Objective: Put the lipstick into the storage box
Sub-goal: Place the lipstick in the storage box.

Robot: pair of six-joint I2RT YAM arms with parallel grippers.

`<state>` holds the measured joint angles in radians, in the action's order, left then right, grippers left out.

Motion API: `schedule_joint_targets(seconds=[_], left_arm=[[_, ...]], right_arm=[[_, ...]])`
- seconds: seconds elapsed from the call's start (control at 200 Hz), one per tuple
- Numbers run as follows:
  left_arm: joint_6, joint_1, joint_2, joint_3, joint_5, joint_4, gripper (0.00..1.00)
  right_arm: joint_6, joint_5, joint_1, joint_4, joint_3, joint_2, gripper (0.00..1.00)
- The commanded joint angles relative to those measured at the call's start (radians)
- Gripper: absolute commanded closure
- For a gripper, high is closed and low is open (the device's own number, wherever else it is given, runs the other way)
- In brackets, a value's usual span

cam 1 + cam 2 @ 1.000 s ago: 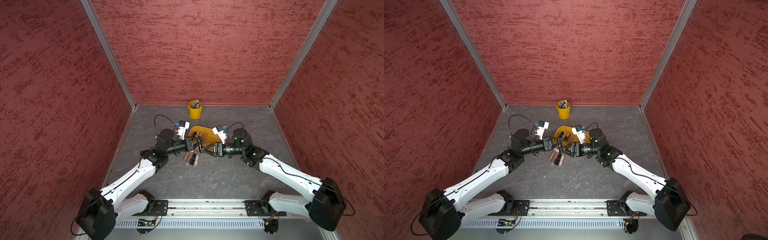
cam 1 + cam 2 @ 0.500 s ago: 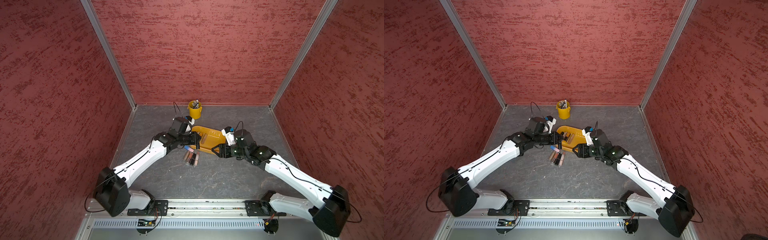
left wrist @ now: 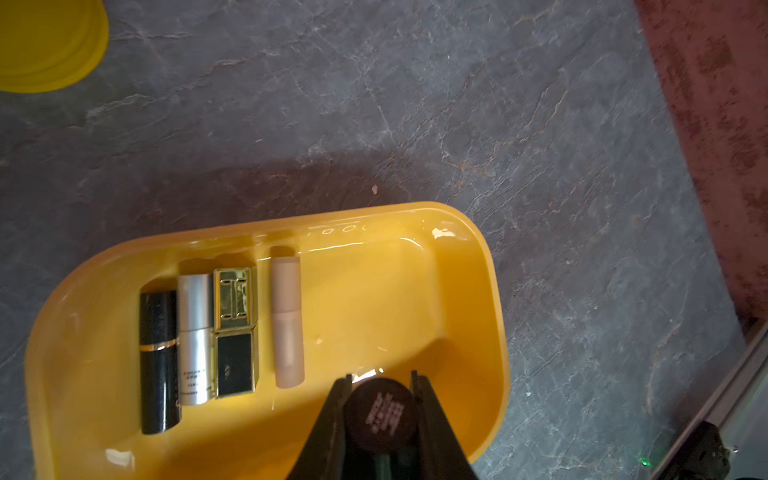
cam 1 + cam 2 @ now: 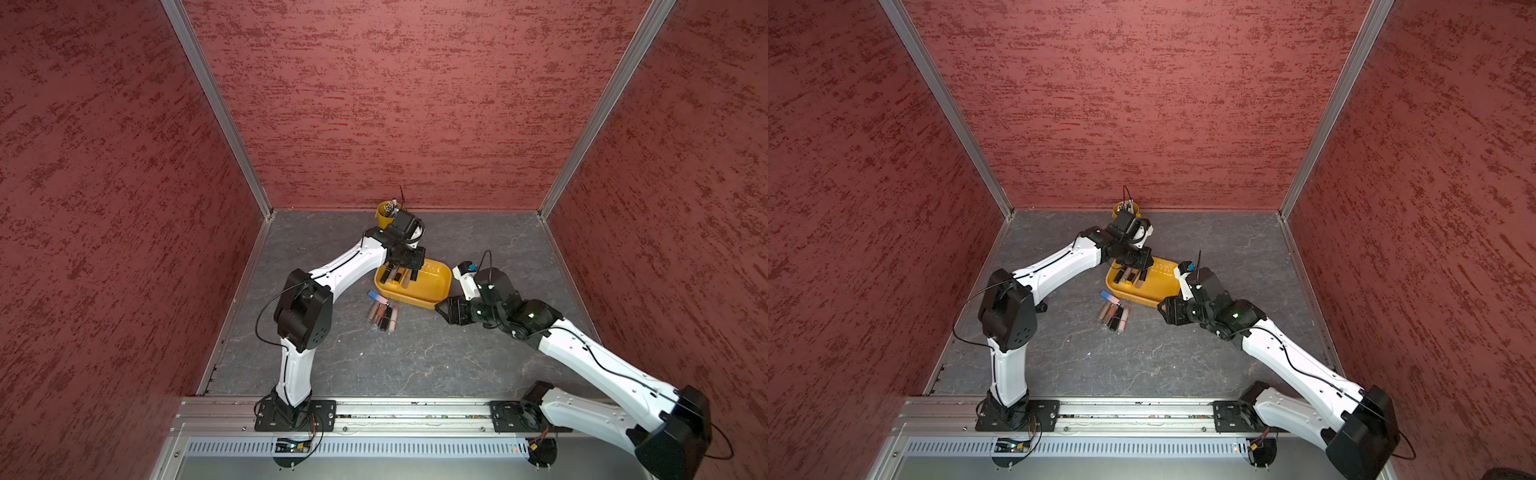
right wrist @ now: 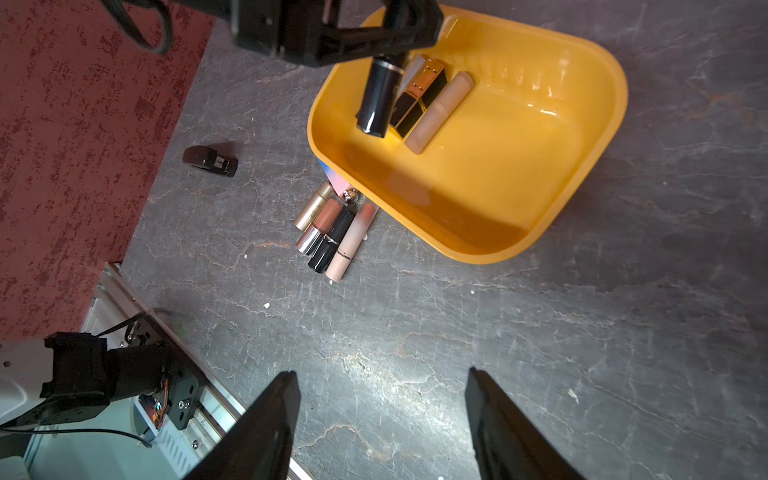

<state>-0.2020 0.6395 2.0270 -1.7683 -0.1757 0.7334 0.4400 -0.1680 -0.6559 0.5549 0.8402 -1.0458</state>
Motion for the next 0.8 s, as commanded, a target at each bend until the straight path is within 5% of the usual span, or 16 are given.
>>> schedule_joint_targets(seconds=[0.0, 0.796], left_arm=[[0.068, 0.014, 0.057, -0.088, 0.041, 0.074, 0.92], [0.107, 0.017, 0.285, -0.227, 0.111, 0.09, 0.92]], right_arm=[[-0.025, 0.038, 0.009, 0.019, -0.01, 0.015, 0.32], [-0.167, 0.06, 0.012, -0.323, -0.251, 0.188, 0.3]])
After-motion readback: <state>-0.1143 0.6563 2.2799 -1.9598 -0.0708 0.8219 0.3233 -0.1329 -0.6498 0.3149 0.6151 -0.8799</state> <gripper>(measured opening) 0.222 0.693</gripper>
